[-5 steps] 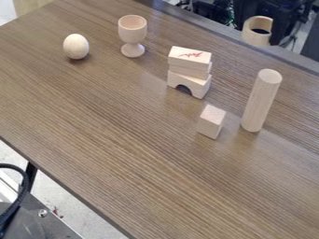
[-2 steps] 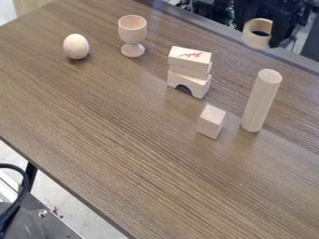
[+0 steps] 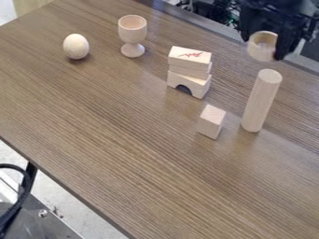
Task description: Put the wooden ring on top of the cylinder
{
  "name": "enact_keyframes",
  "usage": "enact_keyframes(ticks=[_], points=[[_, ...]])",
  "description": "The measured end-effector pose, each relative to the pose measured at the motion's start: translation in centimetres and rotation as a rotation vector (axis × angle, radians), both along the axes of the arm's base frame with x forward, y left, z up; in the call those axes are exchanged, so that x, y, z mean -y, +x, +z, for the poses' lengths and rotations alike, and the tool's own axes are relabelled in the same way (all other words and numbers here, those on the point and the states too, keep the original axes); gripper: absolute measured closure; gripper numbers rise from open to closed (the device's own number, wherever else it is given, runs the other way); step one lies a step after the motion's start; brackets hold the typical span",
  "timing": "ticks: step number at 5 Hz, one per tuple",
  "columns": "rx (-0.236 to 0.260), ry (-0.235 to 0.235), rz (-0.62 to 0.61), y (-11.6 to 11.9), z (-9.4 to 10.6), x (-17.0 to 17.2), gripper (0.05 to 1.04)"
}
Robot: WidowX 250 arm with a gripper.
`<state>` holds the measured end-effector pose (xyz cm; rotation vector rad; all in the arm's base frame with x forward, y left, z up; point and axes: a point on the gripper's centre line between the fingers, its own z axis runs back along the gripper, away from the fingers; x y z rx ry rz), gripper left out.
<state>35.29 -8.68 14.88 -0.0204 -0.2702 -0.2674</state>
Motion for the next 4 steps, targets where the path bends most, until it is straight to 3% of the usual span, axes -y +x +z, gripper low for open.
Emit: enact_keyframes(ticks=[4], points=[[-0.065,0.023,-0.043,-0.1,-2.7,1.4,0.324]])
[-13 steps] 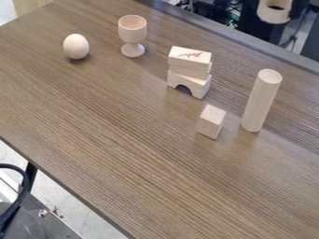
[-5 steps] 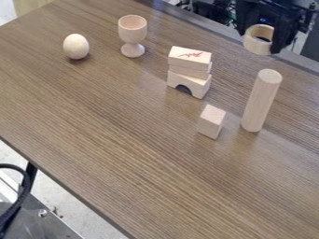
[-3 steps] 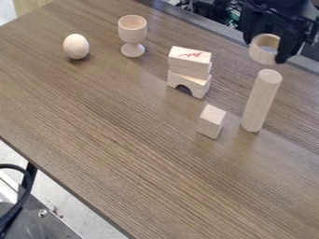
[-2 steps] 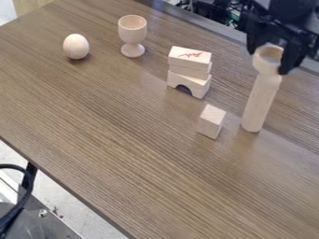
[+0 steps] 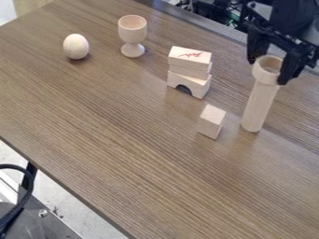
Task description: Put the wooden ring on top of the cylinder
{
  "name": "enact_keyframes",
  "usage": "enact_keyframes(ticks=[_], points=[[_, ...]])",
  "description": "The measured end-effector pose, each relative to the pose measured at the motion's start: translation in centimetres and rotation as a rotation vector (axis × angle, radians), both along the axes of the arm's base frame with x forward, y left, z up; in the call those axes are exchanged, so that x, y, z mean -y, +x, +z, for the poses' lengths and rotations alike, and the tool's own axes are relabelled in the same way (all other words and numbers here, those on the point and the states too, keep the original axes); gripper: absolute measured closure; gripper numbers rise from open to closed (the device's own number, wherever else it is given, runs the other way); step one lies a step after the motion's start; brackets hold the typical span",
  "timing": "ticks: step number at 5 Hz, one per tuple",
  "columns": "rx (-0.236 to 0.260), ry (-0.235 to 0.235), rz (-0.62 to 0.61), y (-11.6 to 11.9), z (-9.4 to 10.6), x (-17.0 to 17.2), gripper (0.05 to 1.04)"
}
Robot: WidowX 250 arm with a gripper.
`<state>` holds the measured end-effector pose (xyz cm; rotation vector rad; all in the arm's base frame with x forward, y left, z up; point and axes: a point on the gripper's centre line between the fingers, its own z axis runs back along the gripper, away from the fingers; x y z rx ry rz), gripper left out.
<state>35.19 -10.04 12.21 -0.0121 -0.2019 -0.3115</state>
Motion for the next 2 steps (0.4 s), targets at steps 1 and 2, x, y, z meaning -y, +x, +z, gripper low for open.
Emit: enact_keyframes(ticks=[1,2], points=[[0.004,-0.007,-0.008,0.13,-0.14,0.15,0.324],[0.010,-0.008,-0.010,0.22,-0.08,0.24,0.324]])
